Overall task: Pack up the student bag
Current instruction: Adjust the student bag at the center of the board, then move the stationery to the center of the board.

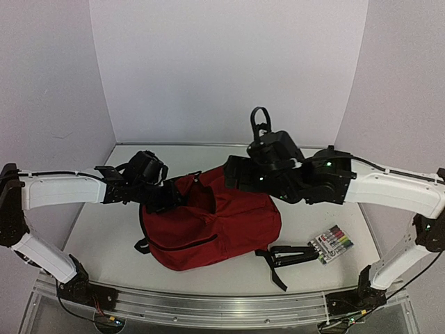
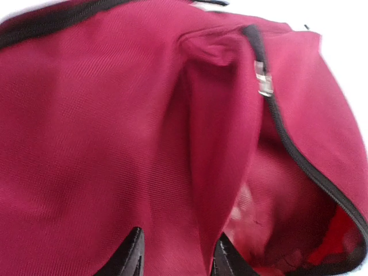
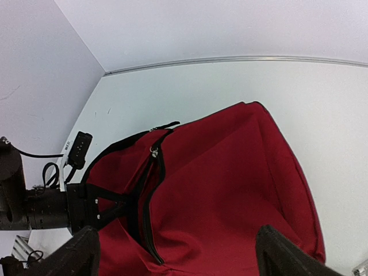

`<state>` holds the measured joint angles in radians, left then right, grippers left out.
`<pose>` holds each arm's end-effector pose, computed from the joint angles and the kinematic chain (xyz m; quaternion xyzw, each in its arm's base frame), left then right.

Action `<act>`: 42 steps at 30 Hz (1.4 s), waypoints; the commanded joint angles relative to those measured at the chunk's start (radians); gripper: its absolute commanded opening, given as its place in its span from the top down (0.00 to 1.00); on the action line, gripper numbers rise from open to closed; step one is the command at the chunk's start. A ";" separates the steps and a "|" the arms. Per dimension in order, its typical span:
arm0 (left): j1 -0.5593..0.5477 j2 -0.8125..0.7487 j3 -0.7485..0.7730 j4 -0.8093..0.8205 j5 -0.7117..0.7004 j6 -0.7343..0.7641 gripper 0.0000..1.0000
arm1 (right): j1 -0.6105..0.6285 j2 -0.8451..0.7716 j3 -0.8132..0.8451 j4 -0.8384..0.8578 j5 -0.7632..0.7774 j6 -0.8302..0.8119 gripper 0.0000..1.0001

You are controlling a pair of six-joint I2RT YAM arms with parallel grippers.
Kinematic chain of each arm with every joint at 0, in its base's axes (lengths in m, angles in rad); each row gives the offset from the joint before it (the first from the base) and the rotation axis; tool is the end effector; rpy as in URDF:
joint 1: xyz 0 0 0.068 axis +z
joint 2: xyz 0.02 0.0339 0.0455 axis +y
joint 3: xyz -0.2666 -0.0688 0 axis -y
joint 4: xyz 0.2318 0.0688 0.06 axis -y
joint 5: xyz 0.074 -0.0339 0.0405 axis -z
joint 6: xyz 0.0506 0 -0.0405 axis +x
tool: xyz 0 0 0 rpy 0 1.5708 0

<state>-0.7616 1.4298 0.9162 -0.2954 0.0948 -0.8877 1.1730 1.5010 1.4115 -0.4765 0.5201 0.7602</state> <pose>0.2136 -0.2103 0.2258 -0.0408 0.9266 -0.3025 0.2198 0.1538 0.3011 0.3553 -0.0524 0.8544 0.2549 0.4498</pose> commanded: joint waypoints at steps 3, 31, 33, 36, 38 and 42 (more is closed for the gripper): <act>0.004 -0.139 -0.025 0.017 -0.016 0.073 0.40 | -0.199 -0.244 -0.280 -0.098 -0.173 0.110 0.02; 0.068 -0.260 -0.052 -0.053 0.000 0.144 0.12 | -0.832 -0.404 -0.892 -0.141 -0.412 0.482 0.02; 0.070 -0.255 -0.051 -0.049 0.004 0.146 0.12 | -0.836 -0.395 -0.888 -0.138 -0.416 0.485 0.02; 0.071 -0.248 -0.046 -0.048 0.006 0.147 0.12 | -0.836 -0.370 -0.882 -0.112 -0.438 0.473 0.02; 0.071 -0.245 -0.043 -0.048 0.006 0.148 0.12 | -0.836 -0.345 -0.873 -0.094 -0.451 0.459 0.02; 0.073 -0.246 -0.032 -0.058 0.005 0.148 0.12 | -0.837 -0.317 -0.864 -0.066 -0.468 0.449 0.02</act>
<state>-0.6964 1.1885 0.8680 -0.3422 0.1024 -0.7561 0.3406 1.1567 0.5226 -0.5910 0.0818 1.2159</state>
